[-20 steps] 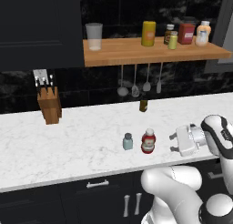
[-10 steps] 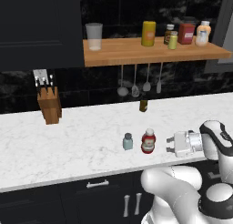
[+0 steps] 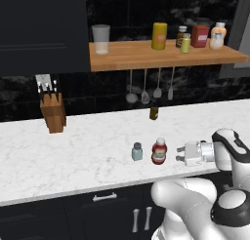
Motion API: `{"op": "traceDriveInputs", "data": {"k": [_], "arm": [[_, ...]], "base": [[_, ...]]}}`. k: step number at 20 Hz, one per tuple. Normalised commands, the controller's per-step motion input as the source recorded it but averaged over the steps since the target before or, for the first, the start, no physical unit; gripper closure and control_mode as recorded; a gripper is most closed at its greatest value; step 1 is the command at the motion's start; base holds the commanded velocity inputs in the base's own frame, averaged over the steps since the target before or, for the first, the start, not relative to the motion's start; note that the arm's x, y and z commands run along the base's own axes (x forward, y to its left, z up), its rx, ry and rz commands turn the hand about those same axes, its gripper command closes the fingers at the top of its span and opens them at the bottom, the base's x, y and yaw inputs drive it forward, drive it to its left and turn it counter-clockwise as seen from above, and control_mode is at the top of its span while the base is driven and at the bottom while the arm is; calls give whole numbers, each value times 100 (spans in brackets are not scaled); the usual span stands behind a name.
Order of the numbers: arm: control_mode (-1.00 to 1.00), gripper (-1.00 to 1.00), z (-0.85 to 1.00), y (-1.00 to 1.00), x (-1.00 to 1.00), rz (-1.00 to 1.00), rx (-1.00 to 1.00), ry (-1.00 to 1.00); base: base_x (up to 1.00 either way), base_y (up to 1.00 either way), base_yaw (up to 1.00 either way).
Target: Put the shaker and condiment bottle from the counter next to their counterparts in the cabinet.
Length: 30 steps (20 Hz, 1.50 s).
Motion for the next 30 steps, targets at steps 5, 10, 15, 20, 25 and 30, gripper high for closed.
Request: {"op": "traceDriveInputs", "data": {"k": [5, 10, 15, 20, 25, 30], "arm": [[-100, -100, 0, 23, 7, -1, 0, 0], [-100, -100, 0, 21, 7, -4, -1, -2], [-100, -100, 0, 0, 3, -2, 0, -4], [-100, -100, 0, 0, 21, -6, -1, -1], [-100, -100, 0, 0, 22, -1, 0, 0], [-100, -100, -1, 0, 7, 0, 0, 0]], "base": [[0, 0, 0], [0, 0, 0], [0, 0, 0], [0, 0, 0], [0, 0, 0], [0, 0, 0]]}}
